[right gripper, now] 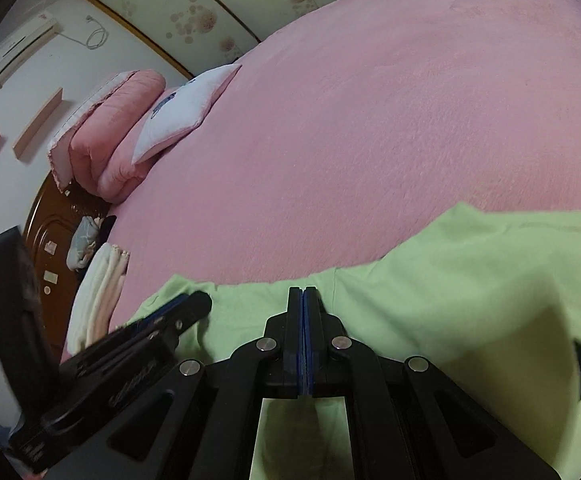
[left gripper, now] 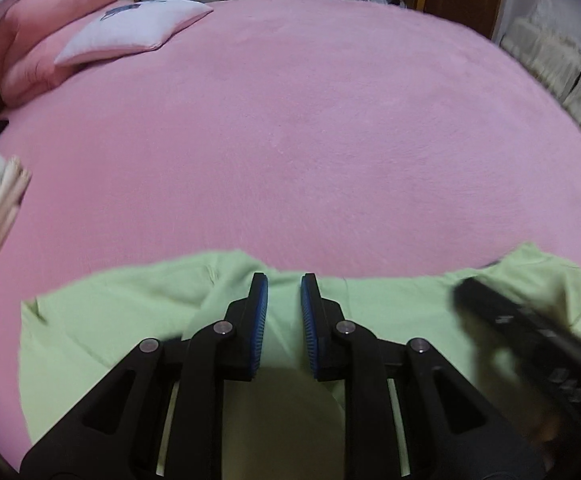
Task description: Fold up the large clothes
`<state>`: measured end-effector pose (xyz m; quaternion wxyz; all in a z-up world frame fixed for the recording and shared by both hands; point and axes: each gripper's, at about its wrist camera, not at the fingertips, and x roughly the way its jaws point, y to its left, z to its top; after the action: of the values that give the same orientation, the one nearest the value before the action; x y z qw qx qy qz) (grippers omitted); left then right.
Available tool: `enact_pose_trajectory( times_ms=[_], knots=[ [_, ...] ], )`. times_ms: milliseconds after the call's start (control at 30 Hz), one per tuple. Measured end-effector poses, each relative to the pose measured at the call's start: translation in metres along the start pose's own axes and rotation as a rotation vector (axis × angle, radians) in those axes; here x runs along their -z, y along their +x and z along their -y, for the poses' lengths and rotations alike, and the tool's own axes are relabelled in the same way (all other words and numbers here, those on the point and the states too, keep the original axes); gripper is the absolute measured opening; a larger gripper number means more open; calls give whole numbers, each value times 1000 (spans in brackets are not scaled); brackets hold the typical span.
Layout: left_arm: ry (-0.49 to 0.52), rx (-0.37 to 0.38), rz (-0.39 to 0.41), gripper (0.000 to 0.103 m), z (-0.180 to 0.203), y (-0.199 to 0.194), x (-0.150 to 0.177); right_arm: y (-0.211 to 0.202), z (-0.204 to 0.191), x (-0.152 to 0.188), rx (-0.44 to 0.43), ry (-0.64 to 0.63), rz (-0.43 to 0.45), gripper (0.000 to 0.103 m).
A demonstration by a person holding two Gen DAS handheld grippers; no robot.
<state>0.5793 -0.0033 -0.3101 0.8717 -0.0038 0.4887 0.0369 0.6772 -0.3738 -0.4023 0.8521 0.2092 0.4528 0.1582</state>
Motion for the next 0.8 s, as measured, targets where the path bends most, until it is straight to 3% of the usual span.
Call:
enact_pose_trajectory(
  times_ms=[33,100,133,200,267,333,367,467,533,667,733,800],
  knots=[
    [-6,-14,-7,8,-2,5,-3,-7,4,-2,24,-9,13,0],
    [-38,3,-26,6,-8,13,-5,-20,23,-8,161,13,85,0],
    [-44,13,-25,6,-11,14,-3,-25,34,-11,176,45,98,0],
    [-31,20,-20,5,-13,16,-3,-31,63,-15,94,153,92,0],
    [-29,18,-18,2,-17,15,-2,-34,67,-17,80,133,82,0],
    [-44,30,-20,1,-30,19,-5,-40,56,-17,174,41,94,0],
    [-52,36,-18,1,-34,17,-4,-42,55,-17,269,8,110,0],
    [-47,-11,-18,1,-34,1,0,-55,63,-14,418,46,101,0],
    [-57,-36,9,1,-34,-22,3,-62,65,-11,383,50,85,0],
    [-37,115,21,1,-31,-64,14,-78,45,6,405,38,82,4],
    [-19,200,-36,1,-27,-79,33,-90,34,21,371,76,89,5],
    [-6,240,-83,1,-22,-90,56,-99,21,44,353,124,68,7]
  ],
)
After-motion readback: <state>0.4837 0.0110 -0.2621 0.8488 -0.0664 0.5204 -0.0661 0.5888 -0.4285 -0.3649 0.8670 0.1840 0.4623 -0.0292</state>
